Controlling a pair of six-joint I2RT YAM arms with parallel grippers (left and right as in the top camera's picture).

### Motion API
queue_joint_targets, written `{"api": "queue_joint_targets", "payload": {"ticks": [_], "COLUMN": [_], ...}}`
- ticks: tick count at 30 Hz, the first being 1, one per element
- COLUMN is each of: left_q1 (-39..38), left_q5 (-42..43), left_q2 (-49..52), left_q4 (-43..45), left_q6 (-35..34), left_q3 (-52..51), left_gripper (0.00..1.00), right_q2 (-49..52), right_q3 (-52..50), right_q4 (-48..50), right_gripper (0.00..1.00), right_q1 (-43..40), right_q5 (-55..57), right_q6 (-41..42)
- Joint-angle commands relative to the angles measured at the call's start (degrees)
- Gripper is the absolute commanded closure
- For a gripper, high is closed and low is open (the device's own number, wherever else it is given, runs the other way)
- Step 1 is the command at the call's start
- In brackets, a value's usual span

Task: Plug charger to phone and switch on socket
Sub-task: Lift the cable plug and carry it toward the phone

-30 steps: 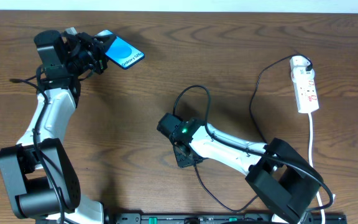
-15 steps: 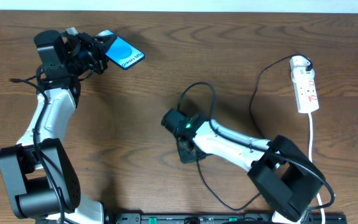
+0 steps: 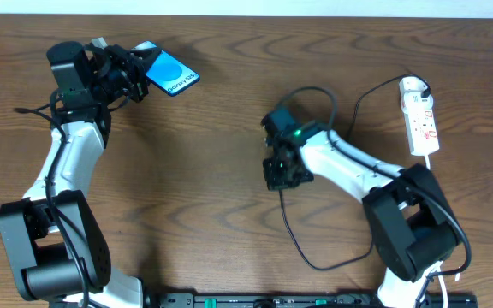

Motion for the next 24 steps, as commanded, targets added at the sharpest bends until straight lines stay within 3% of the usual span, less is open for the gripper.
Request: {"api": "queue_joint_targets", "payload": {"ticks": [1,8,12,20,24], "left_q1": [0.1,0.1,0.1,0.1,0.1], "left_q5": [1.2,1.2,1.2,2.7,5.5], "left_q2": [-1.3,-1.3,-1.3,-1.3,-1.3], "left_q4": [0.4,1.0,4.7,14.1,14.7], "left_q6": [0.3,0.3,0.3,0.3,0.3], "left_q3": [0.0,0.0,0.0,0.0,0.0], "left_gripper": [0.93,0.92,0.92,0.93,0.92], "right_q2": [0.3,0.3,0.3,0.3,0.3], "right_q3": [3.0,3.3,3.3,3.3,3.3], "right_q4": [2.4,13.6,17.4,26.6,33.3], "right_gripper": [0.99,0.99,0.99,0.99,0.99], "right_q1": [-3.0,-7.8,-9.9,-10.8,-10.8], "right_q5": [-14.7,-36.3,-49.3,-60.9,-66.8], "right_q6": [-8.9,-13.0,-19.3,-19.7,-19.5]}}
